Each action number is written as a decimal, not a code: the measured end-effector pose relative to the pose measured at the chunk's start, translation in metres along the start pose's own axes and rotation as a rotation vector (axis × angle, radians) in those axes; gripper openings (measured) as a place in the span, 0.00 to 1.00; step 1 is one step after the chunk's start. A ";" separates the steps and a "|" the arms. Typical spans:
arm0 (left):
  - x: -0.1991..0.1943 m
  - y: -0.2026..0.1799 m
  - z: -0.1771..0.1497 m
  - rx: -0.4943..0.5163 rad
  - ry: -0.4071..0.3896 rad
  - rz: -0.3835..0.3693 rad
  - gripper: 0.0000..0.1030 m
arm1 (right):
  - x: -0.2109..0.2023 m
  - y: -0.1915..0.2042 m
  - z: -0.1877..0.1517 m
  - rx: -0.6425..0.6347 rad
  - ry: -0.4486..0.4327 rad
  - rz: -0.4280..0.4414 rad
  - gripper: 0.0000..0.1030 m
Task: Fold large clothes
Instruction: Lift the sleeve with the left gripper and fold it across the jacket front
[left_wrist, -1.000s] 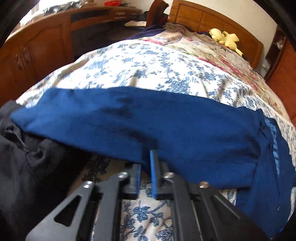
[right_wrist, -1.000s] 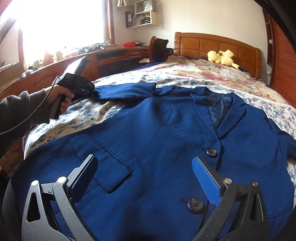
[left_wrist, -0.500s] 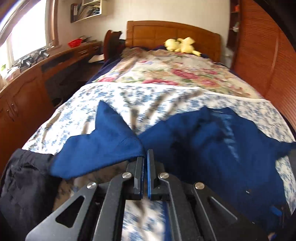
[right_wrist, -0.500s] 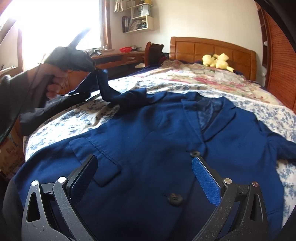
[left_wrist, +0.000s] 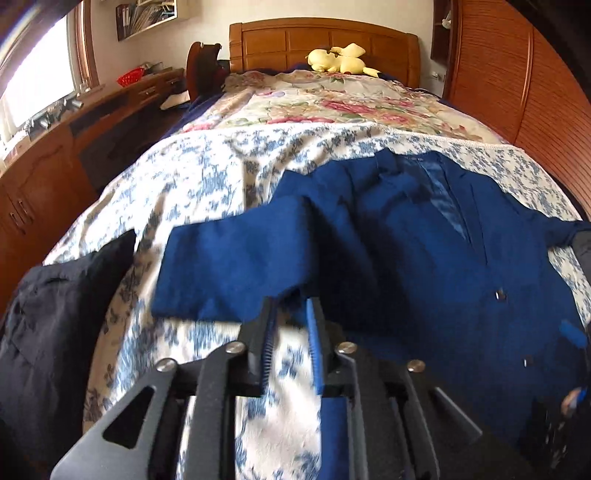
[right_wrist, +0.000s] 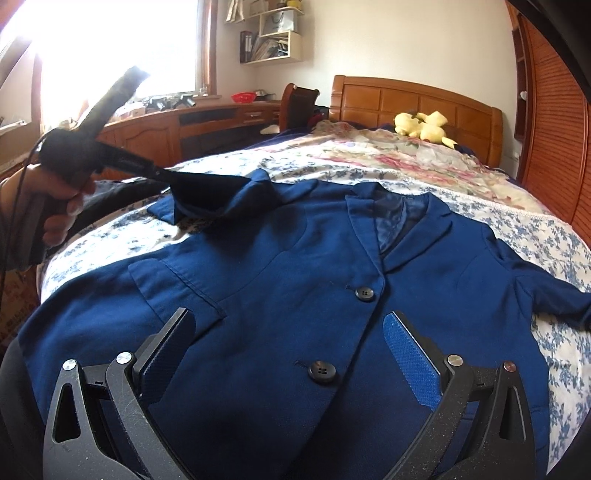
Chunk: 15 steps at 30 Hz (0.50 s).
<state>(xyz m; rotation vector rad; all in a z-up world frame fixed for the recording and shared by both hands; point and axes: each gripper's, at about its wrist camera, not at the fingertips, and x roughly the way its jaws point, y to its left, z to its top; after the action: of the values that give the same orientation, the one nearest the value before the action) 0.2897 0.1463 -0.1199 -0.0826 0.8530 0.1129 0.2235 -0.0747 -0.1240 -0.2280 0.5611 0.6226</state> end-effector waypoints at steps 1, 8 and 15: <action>0.000 0.003 -0.006 -0.009 0.003 -0.018 0.22 | 0.001 0.001 0.000 -0.002 0.003 -0.002 1.00; 0.011 0.046 -0.038 -0.076 0.045 -0.018 0.37 | 0.008 0.007 -0.003 -0.030 0.014 -0.008 1.00; 0.028 0.099 -0.035 -0.190 0.017 -0.021 0.45 | 0.013 0.015 -0.007 -0.063 0.024 -0.028 1.00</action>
<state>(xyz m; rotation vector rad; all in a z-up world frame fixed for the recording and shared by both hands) 0.2686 0.2418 -0.1662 -0.2710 0.8564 0.1734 0.2203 -0.0592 -0.1377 -0.3025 0.5609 0.6112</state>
